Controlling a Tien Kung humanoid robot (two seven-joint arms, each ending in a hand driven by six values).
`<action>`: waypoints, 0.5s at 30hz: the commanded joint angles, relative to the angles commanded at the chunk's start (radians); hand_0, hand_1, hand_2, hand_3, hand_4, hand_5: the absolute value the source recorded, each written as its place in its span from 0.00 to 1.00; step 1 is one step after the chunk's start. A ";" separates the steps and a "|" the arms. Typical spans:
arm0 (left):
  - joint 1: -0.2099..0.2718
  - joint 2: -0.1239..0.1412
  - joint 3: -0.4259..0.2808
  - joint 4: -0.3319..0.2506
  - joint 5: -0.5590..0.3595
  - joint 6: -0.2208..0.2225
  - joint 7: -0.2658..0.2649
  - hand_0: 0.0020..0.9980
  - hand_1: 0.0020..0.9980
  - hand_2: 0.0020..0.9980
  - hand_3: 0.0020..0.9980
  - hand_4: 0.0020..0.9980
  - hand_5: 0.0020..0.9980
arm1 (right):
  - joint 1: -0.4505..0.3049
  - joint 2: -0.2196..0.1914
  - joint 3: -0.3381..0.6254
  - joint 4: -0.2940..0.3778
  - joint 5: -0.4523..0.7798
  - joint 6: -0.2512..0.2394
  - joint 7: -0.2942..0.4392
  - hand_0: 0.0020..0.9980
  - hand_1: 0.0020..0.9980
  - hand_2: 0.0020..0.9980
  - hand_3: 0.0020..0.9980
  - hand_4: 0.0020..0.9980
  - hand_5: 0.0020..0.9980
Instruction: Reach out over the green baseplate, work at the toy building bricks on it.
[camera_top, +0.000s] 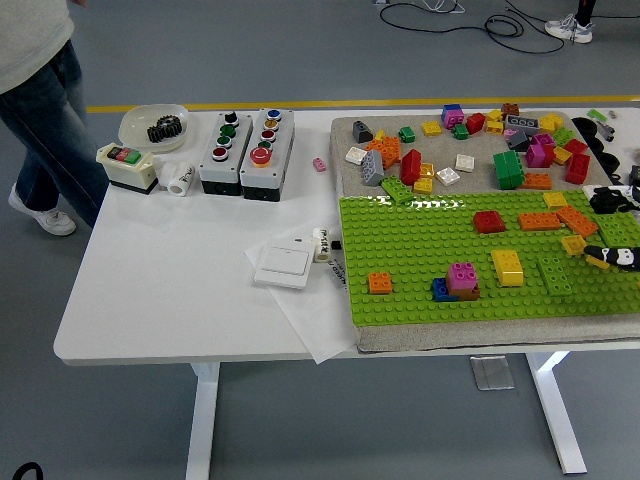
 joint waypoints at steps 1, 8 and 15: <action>0.000 0.000 0.000 0.000 0.000 -0.001 0.000 0.72 0.72 0.71 0.60 0.66 0.61 | 0.006 -0.001 -0.012 -0.002 -0.026 -0.005 0.000 0.77 0.74 0.77 0.82 1.00 0.34; 0.003 0.001 -0.001 0.000 -0.002 -0.003 0.000 0.72 0.72 0.71 0.60 0.66 0.61 | 0.050 -0.001 -0.104 -0.009 -0.149 -0.010 0.000 0.79 0.74 0.77 0.82 1.00 0.32; 0.001 0.004 0.005 -0.001 -0.011 -0.006 -0.001 0.72 0.72 0.71 0.60 0.66 0.61 | 0.098 0.026 -0.184 -0.039 -0.111 -0.010 0.000 0.82 0.76 0.78 0.82 1.00 0.31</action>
